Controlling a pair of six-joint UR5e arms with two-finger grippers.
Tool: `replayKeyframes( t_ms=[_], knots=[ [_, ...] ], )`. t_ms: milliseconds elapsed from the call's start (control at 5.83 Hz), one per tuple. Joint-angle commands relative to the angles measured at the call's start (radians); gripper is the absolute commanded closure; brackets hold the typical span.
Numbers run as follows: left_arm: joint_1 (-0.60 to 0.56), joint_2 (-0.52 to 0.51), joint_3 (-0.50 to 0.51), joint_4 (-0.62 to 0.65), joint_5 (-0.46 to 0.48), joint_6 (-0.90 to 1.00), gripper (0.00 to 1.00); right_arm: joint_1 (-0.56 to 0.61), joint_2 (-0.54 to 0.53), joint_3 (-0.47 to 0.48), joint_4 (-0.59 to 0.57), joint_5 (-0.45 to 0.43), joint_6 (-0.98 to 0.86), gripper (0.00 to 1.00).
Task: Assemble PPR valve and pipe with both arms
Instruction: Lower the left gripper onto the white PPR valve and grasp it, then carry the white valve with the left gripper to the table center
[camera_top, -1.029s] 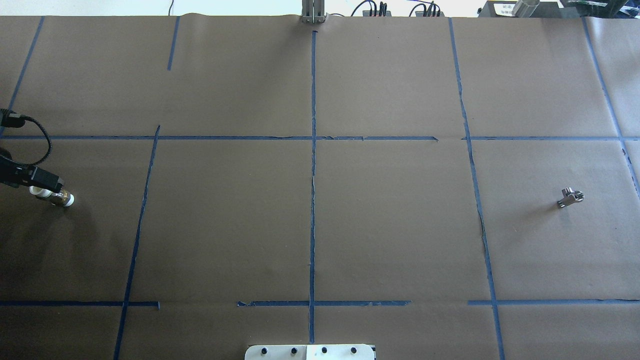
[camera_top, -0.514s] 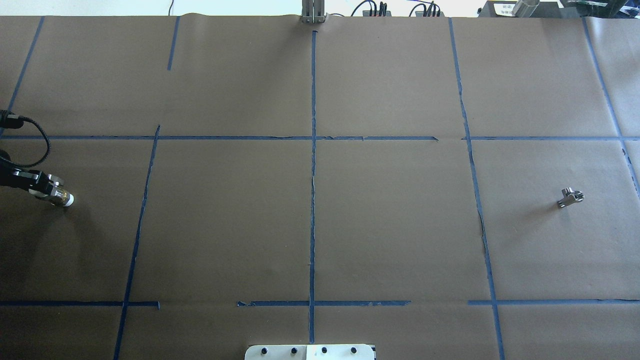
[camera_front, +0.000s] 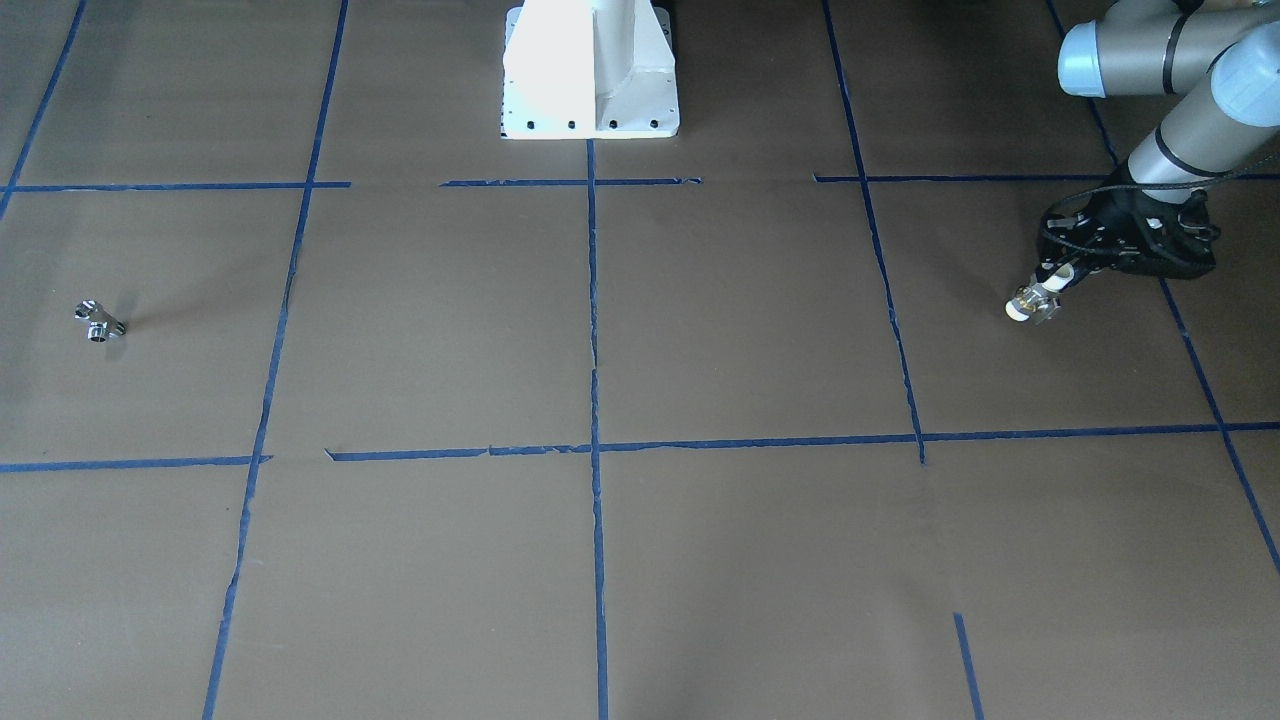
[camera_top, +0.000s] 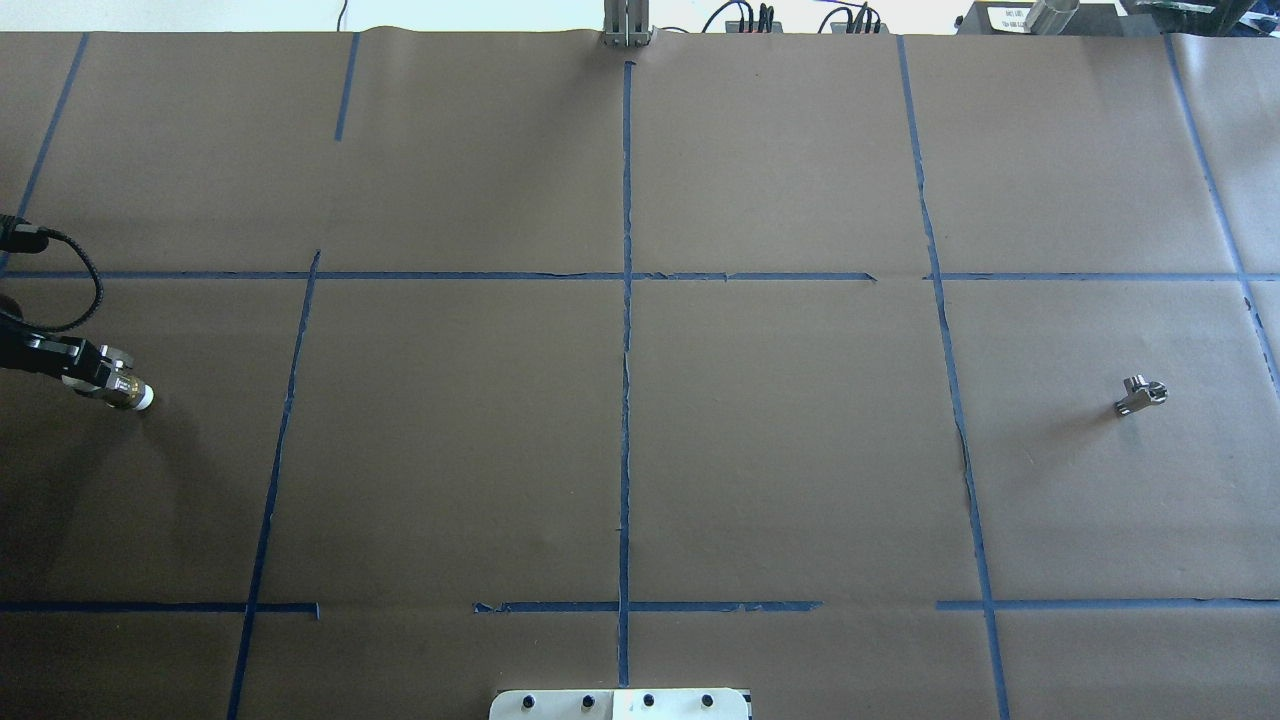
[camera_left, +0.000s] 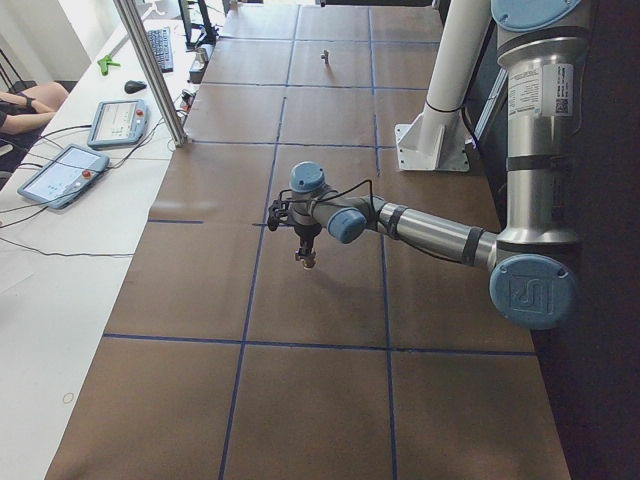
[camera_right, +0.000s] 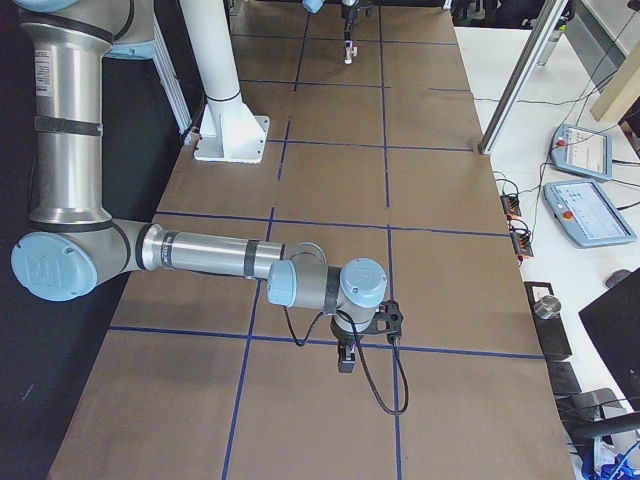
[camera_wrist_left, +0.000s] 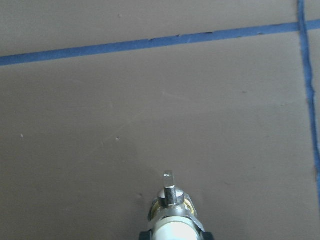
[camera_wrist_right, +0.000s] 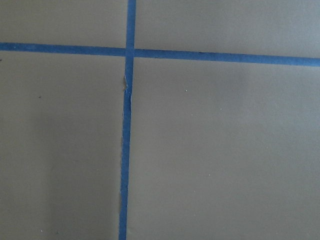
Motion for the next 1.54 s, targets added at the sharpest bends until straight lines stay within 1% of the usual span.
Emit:
replayKeyframes(
  t_ms=[0, 171, 343, 514, 686, 857, 1029, 1200, 1371],
  knots=[
    [0.013, -0.096, -0.112, 0.172, 0.001, -0.268, 1.0, -0.001, 0.0, 0.0, 0.0, 0.0, 0.0, 0.0],
    [0.077, -0.201, -0.115, 0.22, 0.008, -0.512, 1.0, -0.001, 0.0, 0.0, 0.0, 0.0, 0.0, 0.0],
    [0.187, -0.35, -0.115, 0.325, 0.012, -0.706, 1.0, -0.001, 0.0, 0.0, 0.0, 0.0, 0.0, 0.0],
    [0.302, -0.514, -0.102, 0.466, 0.081, -0.865, 1.0, -0.001, 0.0, 0.0, 0.0, 0.0, 0.0, 0.0],
    [0.388, -0.684, -0.033, 0.529, 0.161, -0.994, 1.0, -0.002, 0.0, 0.0, 0.0, 0.0, 0.0, 0.0],
    [0.398, -0.847, 0.125, 0.528, 0.176, -1.112, 1.0, -0.002, 0.0, 0.0, 0.0, 0.0, 0.0, 0.0],
    [0.436, -0.968, 0.285, 0.519, 0.241, -1.178, 1.0, -0.002, 0.0, 0.0, 0.0, 0.0, 0.0, 0.0],
    [0.443, -1.021, 0.39, 0.481, 0.265, -1.187, 1.0, -0.002, 0.0, 0.0, 0.0, -0.002, 0.0, 0.0],
    [0.443, -1.025, 0.458, 0.425, 0.269, -1.182, 1.0, -0.002, 0.0, 0.0, 0.0, 0.0, 0.0, 0.0]
  ],
)
